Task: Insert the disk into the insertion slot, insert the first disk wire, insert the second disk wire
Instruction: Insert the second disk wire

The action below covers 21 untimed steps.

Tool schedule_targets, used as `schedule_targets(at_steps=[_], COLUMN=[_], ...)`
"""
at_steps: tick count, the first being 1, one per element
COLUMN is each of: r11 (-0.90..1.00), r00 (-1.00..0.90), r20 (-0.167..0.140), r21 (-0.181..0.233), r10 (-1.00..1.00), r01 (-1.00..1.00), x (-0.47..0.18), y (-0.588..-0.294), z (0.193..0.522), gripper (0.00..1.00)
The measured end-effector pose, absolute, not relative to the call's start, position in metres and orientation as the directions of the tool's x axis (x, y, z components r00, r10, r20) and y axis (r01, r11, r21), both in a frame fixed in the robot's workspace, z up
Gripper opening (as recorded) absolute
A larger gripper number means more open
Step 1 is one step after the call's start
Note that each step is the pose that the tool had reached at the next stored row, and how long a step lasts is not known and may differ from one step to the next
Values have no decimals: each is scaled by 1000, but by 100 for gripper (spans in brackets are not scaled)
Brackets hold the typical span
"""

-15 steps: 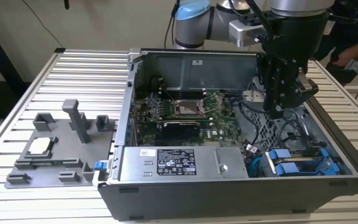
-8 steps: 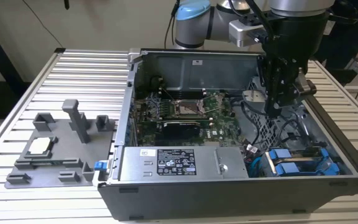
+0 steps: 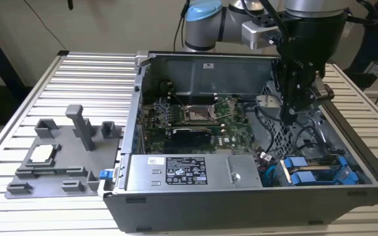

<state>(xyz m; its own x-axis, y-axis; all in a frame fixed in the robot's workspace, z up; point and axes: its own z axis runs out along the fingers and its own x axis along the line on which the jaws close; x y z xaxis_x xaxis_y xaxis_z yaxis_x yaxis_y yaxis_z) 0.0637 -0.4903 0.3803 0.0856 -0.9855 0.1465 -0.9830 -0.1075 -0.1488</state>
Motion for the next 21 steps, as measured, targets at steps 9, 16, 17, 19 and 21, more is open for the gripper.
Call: schedule_targets(at_steps=[9,16,17,19,21], r11=[-111,-111,-111,-111,-111], r00=[85,86,85,85,86], r20=[171,171,171,172,171], r21=[-146,-146,-146,-146,-146], r10=[-982,-981,-981,-981,-981], r01=[-983,-983,-983,-983,-983], x=[64,64,64,64,64], y=[-490,-490,-490,-490,-490], z=[380,380,380,380,380], gripper=[24,16,16,16,16])
